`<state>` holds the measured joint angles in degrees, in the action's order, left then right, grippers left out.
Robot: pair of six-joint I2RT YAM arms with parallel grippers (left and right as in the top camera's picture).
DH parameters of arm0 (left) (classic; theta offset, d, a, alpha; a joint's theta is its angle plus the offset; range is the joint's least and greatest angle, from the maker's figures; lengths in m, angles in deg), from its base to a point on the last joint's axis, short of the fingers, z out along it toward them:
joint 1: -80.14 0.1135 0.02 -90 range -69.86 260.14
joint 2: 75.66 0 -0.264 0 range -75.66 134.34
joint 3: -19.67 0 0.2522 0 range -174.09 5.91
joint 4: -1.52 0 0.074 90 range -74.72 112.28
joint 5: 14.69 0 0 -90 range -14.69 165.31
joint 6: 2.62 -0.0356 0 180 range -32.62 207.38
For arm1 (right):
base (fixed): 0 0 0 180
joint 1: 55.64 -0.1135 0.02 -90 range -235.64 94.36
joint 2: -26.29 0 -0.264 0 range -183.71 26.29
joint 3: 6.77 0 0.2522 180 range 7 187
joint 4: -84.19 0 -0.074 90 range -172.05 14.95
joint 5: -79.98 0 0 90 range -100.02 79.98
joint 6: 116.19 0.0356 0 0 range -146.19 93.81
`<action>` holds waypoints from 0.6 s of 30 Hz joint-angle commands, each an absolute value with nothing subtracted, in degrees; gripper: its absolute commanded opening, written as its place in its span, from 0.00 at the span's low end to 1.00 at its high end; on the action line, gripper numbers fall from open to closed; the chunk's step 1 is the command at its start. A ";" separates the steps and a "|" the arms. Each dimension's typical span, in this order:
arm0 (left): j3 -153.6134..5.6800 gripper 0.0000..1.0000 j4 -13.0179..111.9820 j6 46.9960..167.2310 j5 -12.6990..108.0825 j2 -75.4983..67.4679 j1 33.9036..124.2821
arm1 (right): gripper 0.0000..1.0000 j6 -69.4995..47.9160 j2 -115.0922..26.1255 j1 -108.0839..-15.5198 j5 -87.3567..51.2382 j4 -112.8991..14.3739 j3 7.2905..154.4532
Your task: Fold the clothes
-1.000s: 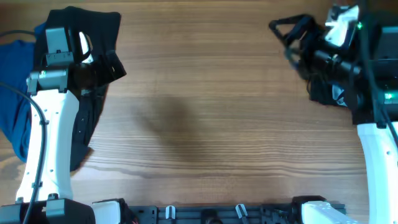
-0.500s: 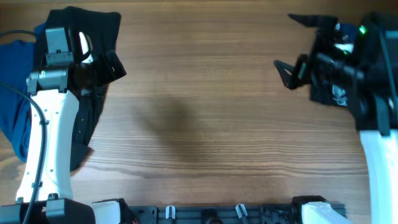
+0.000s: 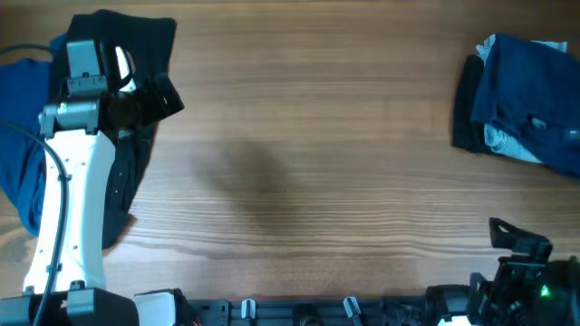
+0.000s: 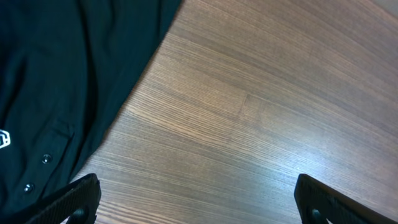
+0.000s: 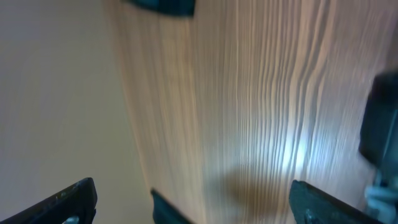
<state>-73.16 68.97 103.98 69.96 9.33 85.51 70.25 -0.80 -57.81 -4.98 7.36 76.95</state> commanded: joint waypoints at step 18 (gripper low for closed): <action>-72.85 1.00 68.84 102.80 70.49 9.55 85.77 | 1.00 -14.70 14.30 -58.03 -8.74 -74.76 29.85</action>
<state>-73.11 68.99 103.98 69.94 9.33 85.51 -1.26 13.01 -57.86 -2.25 -73.01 33.76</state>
